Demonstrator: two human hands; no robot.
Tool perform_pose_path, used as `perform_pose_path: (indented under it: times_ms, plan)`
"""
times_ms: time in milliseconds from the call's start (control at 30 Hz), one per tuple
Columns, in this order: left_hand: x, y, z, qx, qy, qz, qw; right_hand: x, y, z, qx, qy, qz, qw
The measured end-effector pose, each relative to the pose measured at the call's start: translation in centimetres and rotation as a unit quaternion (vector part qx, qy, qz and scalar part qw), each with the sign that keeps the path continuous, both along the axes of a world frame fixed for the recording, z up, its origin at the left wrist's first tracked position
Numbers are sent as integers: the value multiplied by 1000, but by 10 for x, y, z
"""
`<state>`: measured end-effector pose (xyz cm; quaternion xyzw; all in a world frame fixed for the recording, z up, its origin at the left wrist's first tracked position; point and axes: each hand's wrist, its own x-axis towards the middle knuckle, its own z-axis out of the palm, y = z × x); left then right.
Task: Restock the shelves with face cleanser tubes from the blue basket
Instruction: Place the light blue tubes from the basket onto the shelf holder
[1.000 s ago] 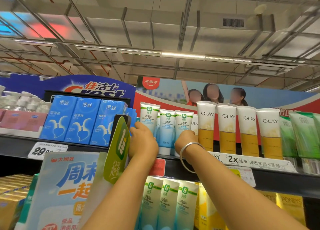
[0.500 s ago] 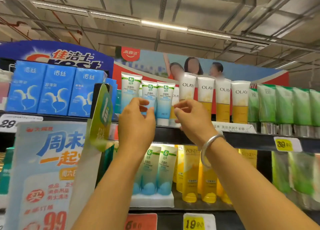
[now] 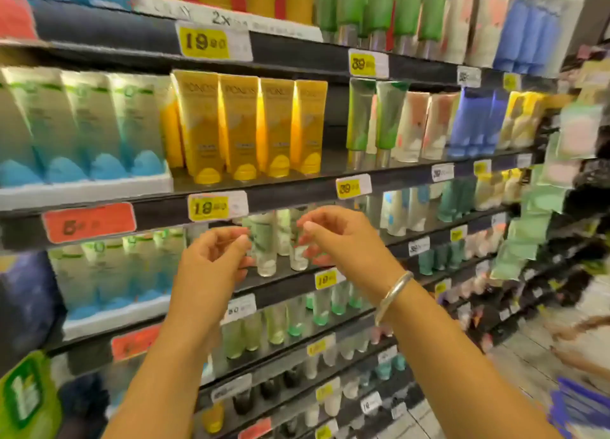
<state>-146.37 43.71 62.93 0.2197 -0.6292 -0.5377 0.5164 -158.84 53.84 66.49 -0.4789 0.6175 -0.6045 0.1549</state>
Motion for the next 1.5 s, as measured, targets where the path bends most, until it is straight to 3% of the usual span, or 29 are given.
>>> perform_pose_path:
  times_ms: [200, 367, 600, 867, 1033, 1200, 1400, 1500]
  plan:
    - [-60, 72, -98, 159, -101, -89, 978, -62, 108, -110, 144, -197, -54, 968]
    - [-116, 162, -172, 291, -179, -146, 928, -118, 236, -193, 213, -361, -163, 893]
    - [-191, 297, -264, 388, -251, -216, 860, -172, 402, -294, 219, -474, -302, 798]
    - [-301, 370, -325, 408, -339, -254, 809, -239, 504, -375, 184, -555, -410, 700]
    - [-408, 408, -371, 359, -413, -313, 776, -296, 545, -417, 164, -600, -461, 632]
    - [-514, 435, -412, 327, -485, -378, 717, -371, 571, -455, 168, -622, -515, 566]
    - [-609, 450, -472, 310, -543, -403, 668, -453, 576, -521, 192, -595, -572, 531]
    - [-627, 459, -514, 326, -572, -391, 643, -475, 584, -574, 261, -579, -564, 527]
